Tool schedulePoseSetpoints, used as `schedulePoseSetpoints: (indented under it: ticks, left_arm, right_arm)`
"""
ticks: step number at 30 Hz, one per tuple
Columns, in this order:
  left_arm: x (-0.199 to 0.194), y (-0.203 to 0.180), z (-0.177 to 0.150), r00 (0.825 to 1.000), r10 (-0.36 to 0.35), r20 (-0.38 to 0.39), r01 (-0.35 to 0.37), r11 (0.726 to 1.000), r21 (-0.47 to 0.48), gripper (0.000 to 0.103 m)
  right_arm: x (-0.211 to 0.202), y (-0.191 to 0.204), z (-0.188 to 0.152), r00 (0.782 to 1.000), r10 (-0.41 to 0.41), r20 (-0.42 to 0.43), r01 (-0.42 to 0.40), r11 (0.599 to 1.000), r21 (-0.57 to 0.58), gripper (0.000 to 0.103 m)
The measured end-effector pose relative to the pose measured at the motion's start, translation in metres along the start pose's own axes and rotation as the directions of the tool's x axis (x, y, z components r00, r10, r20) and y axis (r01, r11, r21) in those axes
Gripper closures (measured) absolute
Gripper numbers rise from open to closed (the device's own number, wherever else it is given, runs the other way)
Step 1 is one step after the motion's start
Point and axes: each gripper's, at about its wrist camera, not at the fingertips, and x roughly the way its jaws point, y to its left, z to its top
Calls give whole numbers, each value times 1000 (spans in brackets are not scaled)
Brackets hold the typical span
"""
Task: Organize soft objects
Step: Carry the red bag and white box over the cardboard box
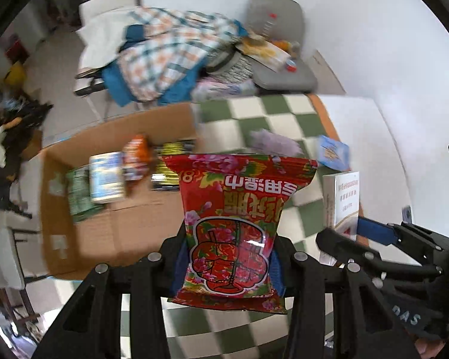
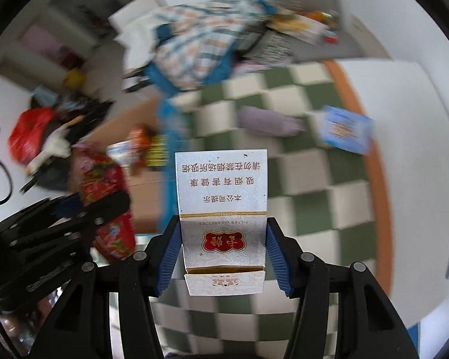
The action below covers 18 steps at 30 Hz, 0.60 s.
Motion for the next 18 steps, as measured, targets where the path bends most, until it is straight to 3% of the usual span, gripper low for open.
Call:
schedulePoseSetpoints:
  ticks: [4,9,13,18]
  left_arm:
    - [-4,64,-6,997,72,4,-72,996,-46,62]
    - [16,153,-11,990,120,-76,-129,984,-121,62]
    - [47,207,-11,981,117,-154,-143,975,-168,62]
    - [85,238,-13,969,55,-241,-105,974,-201,62]
  right_arm:
    - [22,82,11,998,53,-20,-55,994,-97,46]
    - [76,171,21,991,102,-83,-113,983,-142,46]
    - [125,220,24,989,80,-123,-100,982,-163,46]
    - [184,249,24,984,46,-170,-75,983,-167,46]
